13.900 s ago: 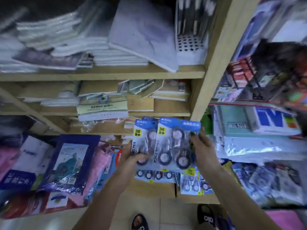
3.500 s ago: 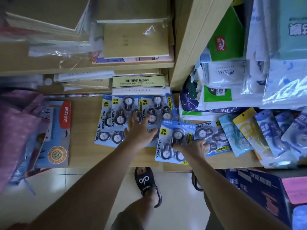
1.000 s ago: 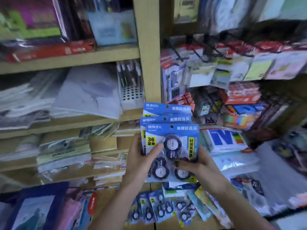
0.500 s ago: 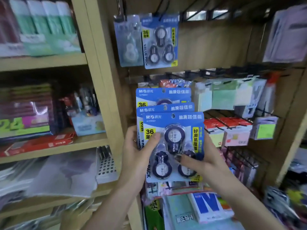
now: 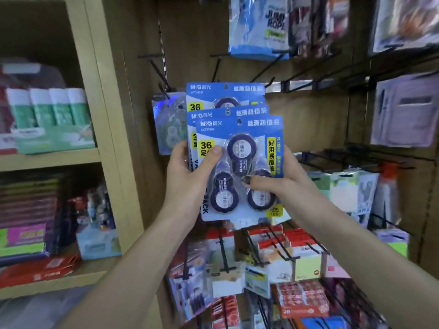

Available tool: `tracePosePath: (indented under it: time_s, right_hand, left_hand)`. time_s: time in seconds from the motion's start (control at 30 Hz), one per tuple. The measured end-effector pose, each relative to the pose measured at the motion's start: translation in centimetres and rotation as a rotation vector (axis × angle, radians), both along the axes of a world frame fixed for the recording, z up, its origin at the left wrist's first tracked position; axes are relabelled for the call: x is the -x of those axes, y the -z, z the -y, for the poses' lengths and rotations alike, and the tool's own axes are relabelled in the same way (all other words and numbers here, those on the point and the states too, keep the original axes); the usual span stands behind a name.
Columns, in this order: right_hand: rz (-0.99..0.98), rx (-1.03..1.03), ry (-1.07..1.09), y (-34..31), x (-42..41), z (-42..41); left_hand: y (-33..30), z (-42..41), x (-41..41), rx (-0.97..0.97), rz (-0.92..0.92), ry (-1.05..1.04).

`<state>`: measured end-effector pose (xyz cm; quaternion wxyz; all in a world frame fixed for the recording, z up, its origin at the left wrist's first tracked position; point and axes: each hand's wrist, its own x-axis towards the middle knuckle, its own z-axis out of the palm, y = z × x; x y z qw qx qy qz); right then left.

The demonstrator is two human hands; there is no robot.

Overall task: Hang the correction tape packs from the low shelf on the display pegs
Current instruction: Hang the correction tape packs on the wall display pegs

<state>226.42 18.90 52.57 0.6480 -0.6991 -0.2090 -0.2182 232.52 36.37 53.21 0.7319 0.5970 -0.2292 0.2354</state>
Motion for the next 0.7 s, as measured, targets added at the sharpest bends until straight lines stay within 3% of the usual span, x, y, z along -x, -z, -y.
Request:
tracePosePath:
  time_s: [0.6,0.7]
  right_hand:
    - [-0.042,-0.056,-0.105,-3.2,-3.8,1.2]
    - [-0.128,-0.116,-0.087,-3.0,-4.3,1.6]
  left_hand:
    - [-3.6,0.6,-2.2,0.029,-0.125,0.054]
    - [-3.3,0.4,-2.4,0.025,-0.133,0.055]
